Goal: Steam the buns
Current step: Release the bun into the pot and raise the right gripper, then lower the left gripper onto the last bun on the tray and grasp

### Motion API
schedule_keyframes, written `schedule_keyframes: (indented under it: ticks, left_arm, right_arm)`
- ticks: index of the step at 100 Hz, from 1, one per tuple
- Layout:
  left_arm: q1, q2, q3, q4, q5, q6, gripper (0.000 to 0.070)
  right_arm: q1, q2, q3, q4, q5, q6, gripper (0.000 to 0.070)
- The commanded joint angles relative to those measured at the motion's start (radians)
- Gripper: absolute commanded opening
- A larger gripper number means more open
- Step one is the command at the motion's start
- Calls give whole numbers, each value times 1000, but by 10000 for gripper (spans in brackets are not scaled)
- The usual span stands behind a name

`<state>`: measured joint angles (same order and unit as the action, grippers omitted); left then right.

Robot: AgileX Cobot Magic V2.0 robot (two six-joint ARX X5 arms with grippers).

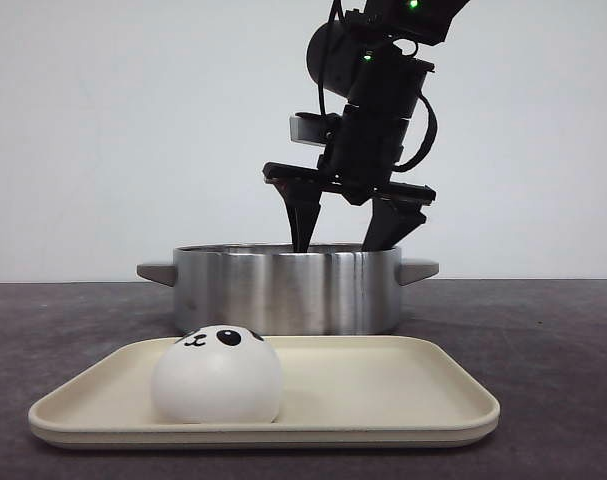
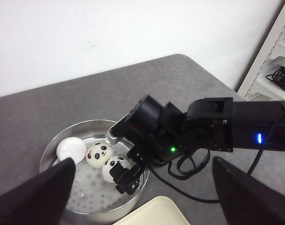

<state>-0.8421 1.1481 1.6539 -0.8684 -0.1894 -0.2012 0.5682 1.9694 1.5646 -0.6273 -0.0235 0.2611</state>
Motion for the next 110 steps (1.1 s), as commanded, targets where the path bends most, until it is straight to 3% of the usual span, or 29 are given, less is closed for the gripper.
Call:
schedule_keyframes:
  ticks: [1, 11, 14, 19, 28, 29, 51, 96, 101, 110]
  left_arm:
    - [-11, 6, 21, -5, -6, 5, 543]
    - [-11, 9, 21, -36, -6, 2, 543]
    - [-11, 11, 20, -52, -6, 1, 543]
    - [-11, 16, 18, -80, -7, -2, 543]
    - [-11, 17, -17, -113, -6, -26, 543]
    - [-11, 17, -23, -114, -6, -30, 543]
    - [-40, 15, -220, -122, -5, -159, 544]
    - [-92, 35, -692, 158, 23, -513, 561]
    - [-84, 56, -707, 158, 51, -519, 584]
    - [-71, 110, -709, 156, 113, -515, 692]
  right_arm:
    - [2, 12, 22, -2, -3, -8, 513]
    - [-1, -5, 33, -27, -3, -10, 507]
    - [-1, -14, 40, -37, -3, -13, 470]
    - [-1, -36, 51, -56, -3, -19, 335]
    - [2, -99, 69, -72, -7, -37, 6]
    - [4, -108, 71, -72, -7, -38, 0]
    - [53, -385, 72, -32, -7, -36, 7]
    - [139, -842, 72, 18, -2, -37, 7]
    - [139, -867, 72, 13, -2, -37, 7]
    - [139, -896, 72, 12, -2, -36, 7]
